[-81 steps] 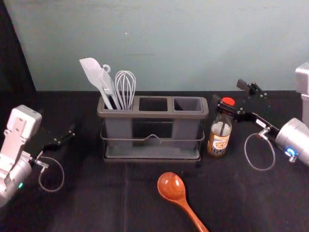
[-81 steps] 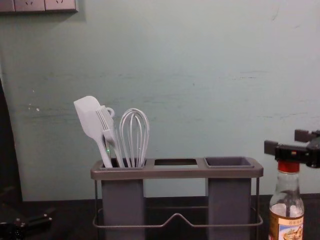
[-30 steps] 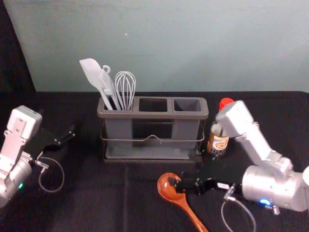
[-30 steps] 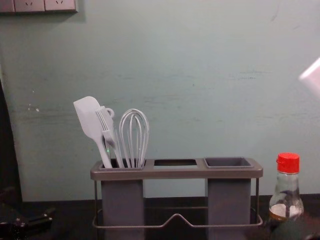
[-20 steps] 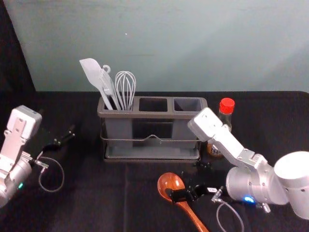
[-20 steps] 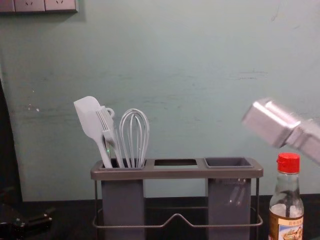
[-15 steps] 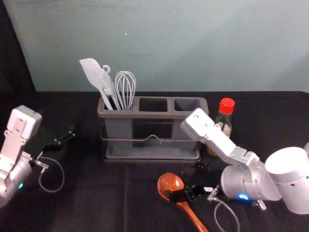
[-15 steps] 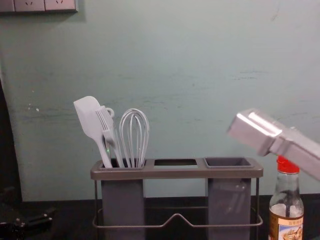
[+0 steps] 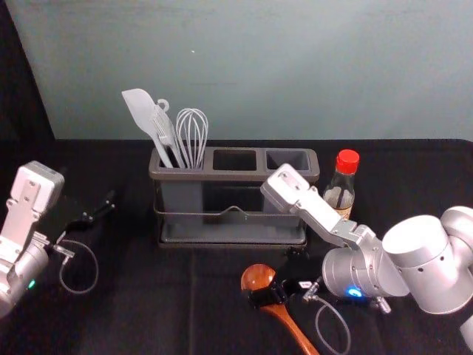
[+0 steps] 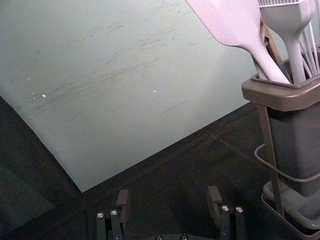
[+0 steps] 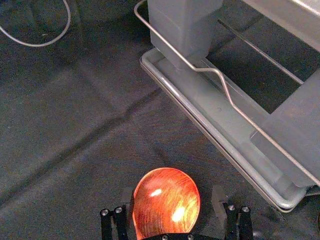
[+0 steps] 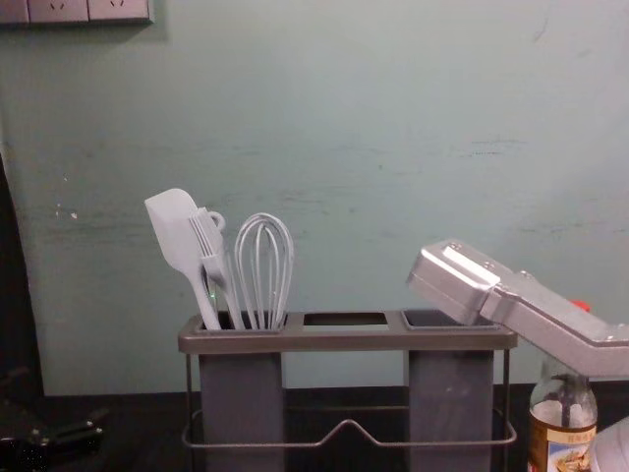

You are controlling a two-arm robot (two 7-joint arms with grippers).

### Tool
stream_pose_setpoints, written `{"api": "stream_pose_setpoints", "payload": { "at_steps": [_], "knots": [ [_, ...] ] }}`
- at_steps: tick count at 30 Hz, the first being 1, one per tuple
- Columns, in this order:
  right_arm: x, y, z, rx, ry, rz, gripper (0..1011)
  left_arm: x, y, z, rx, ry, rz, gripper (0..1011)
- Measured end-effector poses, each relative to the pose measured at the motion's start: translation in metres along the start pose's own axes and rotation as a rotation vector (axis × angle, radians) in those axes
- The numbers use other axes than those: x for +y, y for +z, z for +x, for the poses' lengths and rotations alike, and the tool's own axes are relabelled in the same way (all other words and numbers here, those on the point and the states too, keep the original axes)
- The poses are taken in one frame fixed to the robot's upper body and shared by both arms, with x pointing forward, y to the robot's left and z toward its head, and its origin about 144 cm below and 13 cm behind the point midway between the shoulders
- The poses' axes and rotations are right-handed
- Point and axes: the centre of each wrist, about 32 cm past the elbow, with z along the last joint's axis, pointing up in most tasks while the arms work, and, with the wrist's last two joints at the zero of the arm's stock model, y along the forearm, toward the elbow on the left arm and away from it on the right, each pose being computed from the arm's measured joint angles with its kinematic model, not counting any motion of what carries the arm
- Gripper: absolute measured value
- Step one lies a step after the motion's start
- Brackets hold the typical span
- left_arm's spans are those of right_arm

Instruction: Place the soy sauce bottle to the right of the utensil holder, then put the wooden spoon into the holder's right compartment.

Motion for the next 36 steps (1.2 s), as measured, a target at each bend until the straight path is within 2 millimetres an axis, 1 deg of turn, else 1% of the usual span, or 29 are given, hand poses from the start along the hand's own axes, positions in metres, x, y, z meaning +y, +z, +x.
{"api": "stream_pose_setpoints", "payload": {
  "at_steps": [10,36],
  "knots": [
    [0.0042,0.0009,0.0012,0.002,0.003,-0.006,1000,0.0000,0.0000,0.0000,0.000,0.000,0.000,1011],
    [0.0095,-0.0007,-0.0039,-0.019,0.014,-0.013,1000,0.0000,0.0000,0.0000,0.000,0.000,0.000,1011]
  ]
}}
